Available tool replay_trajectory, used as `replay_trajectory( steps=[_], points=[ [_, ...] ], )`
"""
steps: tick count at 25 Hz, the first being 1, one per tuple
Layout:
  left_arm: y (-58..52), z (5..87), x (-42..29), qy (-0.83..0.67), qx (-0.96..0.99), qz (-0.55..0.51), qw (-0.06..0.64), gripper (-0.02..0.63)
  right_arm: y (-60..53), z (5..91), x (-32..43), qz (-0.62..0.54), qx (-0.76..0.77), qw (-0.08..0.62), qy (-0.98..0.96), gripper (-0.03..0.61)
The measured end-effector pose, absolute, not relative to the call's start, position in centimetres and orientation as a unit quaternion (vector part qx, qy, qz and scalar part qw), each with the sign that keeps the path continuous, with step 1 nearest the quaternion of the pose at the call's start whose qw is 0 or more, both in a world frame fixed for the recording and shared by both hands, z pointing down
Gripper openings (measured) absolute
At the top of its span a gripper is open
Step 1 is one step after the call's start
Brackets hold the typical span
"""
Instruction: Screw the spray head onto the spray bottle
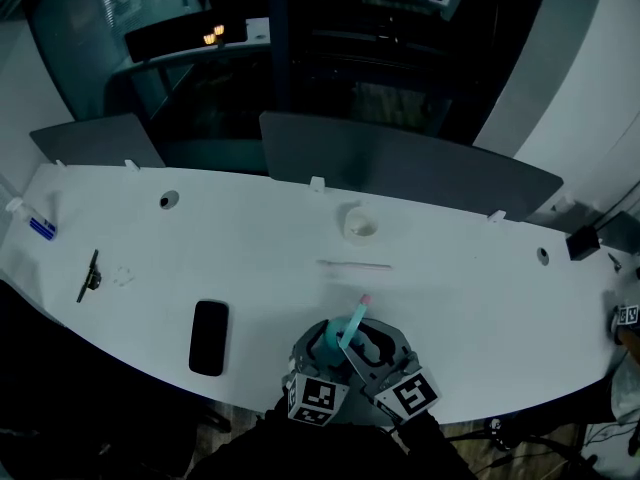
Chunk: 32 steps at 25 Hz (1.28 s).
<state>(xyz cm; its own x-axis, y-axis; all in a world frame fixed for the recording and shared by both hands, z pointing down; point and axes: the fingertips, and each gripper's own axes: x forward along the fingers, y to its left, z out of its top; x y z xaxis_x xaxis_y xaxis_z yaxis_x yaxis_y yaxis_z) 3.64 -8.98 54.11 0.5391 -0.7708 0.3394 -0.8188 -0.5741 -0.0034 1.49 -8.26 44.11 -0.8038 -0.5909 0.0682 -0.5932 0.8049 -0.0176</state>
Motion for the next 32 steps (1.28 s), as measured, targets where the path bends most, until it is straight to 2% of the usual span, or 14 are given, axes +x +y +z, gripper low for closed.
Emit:
replay_trajectory(
  steps=[2,6,9,11,16,18,22,24,26,32],
  points=[
    [-8.8,54.2,3.6,-0.448,0.879,0.149,0.072,0.365,-8.2,44.3,1.6,0.02,0.31,0.029,-0.95,0.132],
    [-8.5,53.6,3.7,-0.268,0.951,0.153,0.032,0.397,-8.1,44.3,1.5,0.019,0.287,0.038,-0.957,0.132],
    [-8.2,53.5,4.1,-0.191,0.968,0.161,0.036,0.35,-8.1,44.4,1.6,0.013,0.281,0.044,-0.959,0.132],
    [-8.4,53.4,4.1,-0.228,0.961,0.151,0.039,0.348,-8.2,44.4,1.6,0.013,0.289,0.042,-0.956,0.132],
    [-8.8,53.4,3.2,-0.49,0.857,0.13,0.089,0.348,-8.2,44.3,1.3,0.004,0.301,0.043,-0.953,0.132],
    [-8.6,53.5,3.2,-0.484,0.862,0.129,0.078,0.351,-8.1,44.3,1.4,0.01,0.301,0.042,-0.953,0.132],
    [-8.2,53.0,3.2,-0.309,0.941,0.139,0.026,0.368,-8.1,44.4,1.5,0.018,0.289,0.046,-0.956,0.132],
    [-8.2,52.8,3.5,-0.253,0.955,0.149,0.031,0.331,-8.3,44.3,1.6,0.019,0.287,0.042,-0.957,0.132],
    [-8.3,52.7,3.7,-0.275,0.949,0.15,0.033,0.326,-8.4,44.3,1.7,0.012,0.293,0.041,-0.955,0.132],
    [-8.3,53.0,2.9,-0.51,0.849,0.119,0.071,0.325,-8.3,44.3,1.3,0.007,0.31,0.038,-0.95,0.132]
  ],
)
